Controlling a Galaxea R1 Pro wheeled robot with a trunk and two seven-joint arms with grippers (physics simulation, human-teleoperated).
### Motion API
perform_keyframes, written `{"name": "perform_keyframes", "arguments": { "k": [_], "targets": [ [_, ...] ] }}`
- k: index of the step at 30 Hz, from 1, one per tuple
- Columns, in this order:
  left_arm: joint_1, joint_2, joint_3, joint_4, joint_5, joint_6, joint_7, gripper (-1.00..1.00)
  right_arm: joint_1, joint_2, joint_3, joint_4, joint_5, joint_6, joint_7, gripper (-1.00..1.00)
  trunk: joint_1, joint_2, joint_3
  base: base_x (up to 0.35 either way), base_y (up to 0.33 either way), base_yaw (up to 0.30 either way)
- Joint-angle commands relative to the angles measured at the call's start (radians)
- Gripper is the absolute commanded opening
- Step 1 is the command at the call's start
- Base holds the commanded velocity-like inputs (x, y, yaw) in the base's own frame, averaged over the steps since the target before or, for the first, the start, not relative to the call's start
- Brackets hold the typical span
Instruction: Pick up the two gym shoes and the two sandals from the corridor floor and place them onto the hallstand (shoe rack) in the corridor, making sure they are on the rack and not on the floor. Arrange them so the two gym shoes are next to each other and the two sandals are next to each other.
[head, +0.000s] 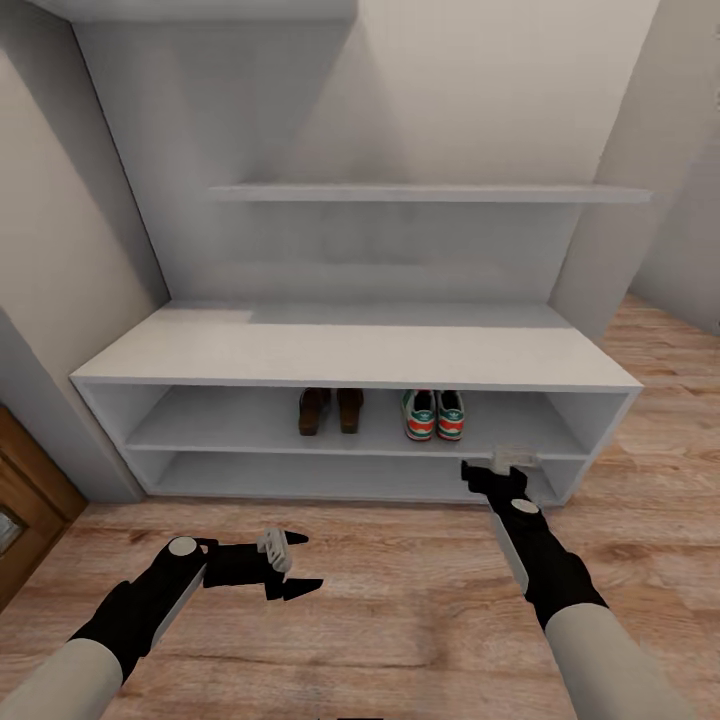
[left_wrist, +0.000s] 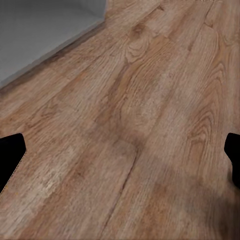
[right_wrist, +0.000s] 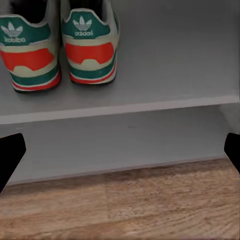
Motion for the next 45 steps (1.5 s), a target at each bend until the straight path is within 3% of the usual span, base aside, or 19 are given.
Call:
{"name": "perform_keyframes", "arguments": {
  "k": [1, 5, 11, 16, 20, 22, 23, 24, 25, 29, 33, 35, 39, 45],
  "targets": [
    [-0.001, 0.001, -0.003, 0.000, 0.006, 0.006, -0.001, 1.00, 0.018, 0.000, 0.001, 0.003, -0.004, -0.012, -0.004, 1.00, -0.001, 0.000, 0.003, 0.000, 0.000, 0.000],
    [-0.001, 0.003, -0.003, 0.001, 0.007, 0.007, -0.001, 1.00, 0.056, 0.000, 0.002, 0.025, -0.004, -0.033, -0.002, 1.00, -0.002, 0.001, 0.019, 0.000, 0.000, 0.000],
    [-0.001, 0.006, -0.002, 0.020, 0.010, 0.008, 0.000, 1.00, 0.089, 0.000, 0.002, 0.211, 0.003, -0.060, -0.001, 1.00, -0.005, 0.002, 0.042, 0.000, 0.000, 0.000],
    [-0.001, 0.007, 0.002, 0.096, 0.012, 0.008, 0.005, 1.00, 0.093, 0.000, 0.002, 0.394, 0.008, -0.141, -0.001, 1.00, -0.007, 0.003, 0.061, 0.000, 0.000, 0.000],
    [-0.001, 0.012, 0.013, 0.212, 0.015, 0.006, 0.037, 1.00, 0.094, 0.000, 0.002, 0.537, 0.008, -0.169, -0.001, 1.00, -0.009, 0.004, 0.077, 0.000, 0.000, 0.000],
    [-0.001, 0.018, 0.040, 0.258, 0.018, 0.005, 0.077, 1.00, 0.094, 0.000, 0.002, 0.592, 0.007, -0.173, -0.001, 1.00, -0.010, 0.005, 0.084, 0.000, 0.000, 0.000],
    [-0.001, 0.023, 0.110, 0.302, 0.020, 0.005, 0.145, 1.00, 0.094, 0.000, 0.002, 0.655, 0.005, -0.175, -0.001, 1.00, -0.011, 0.005, 0.088, 0.000, 0.000, 0.000],
    [-0.001, 0.023, 0.131, 0.312, 0.020, 0.005, 0.162, 1.00, 0.094, 0.000, 0.002, 0.668, 0.005, -0.175, -0.001, 1.00, -0.011, 0.005, 0.092, 0.000, 0.000, 0.000],
    [0.000, 0.023, 0.202, 0.350, 0.021, 0.004, 0.220, 1.00, 0.094, 0.000, 0.002, 0.705, 0.003, -0.175, -0.001, 1.00, -0.011, 0.006, 0.096, 0.000, 0.000, 0.000],
    [0.000, 0.020, 0.277, 0.422, 0.022, 0.001, 0.315, 1.00, 0.094, 0.000, 0.002, 0.729, -0.001, -0.175, -0.001, 1.00, -0.013, 0.006, 0.111, 0.000, 0.000, 0.000],
    [0.000, 0.017, 0.293, 0.477, 0.024, -0.016, 0.410, 1.00, 0.095, -0.001, 0.002, 0.739, -0.002, -0.174, -0.001, 1.00, -0.015, 0.007, 0.123, 0.000, 0.000, 0.000],
    [0.000, 0.003, 0.297, 0.524, 0.037, -0.084, 0.475, 1.00, 0.094, 0.000, 0.002, 0.757, -0.001, -0.174, -0.002, 1.00, -0.015, 0.007, 0.123, 0.000, 0.000, 0.000],
    [0.000, -0.012, 0.298, 0.575, 0.074, -0.162, 0.535, 1.00, 0.094, -0.001, 0.002, 0.766, -0.001, -0.174, -0.002, 1.00, -0.015, 0.007, 0.123, 0.000, 0.000, 0.000],
    [0.000, -0.015, 0.299, 0.621, 0.136, -0.201, 0.587, 1.00, 0.094, -0.002, 0.001, 0.769, -0.001, -0.174, -0.003, 1.00, -0.015, 0.007, 0.123, 0.000, 0.000, 0.000]
  ]
}}
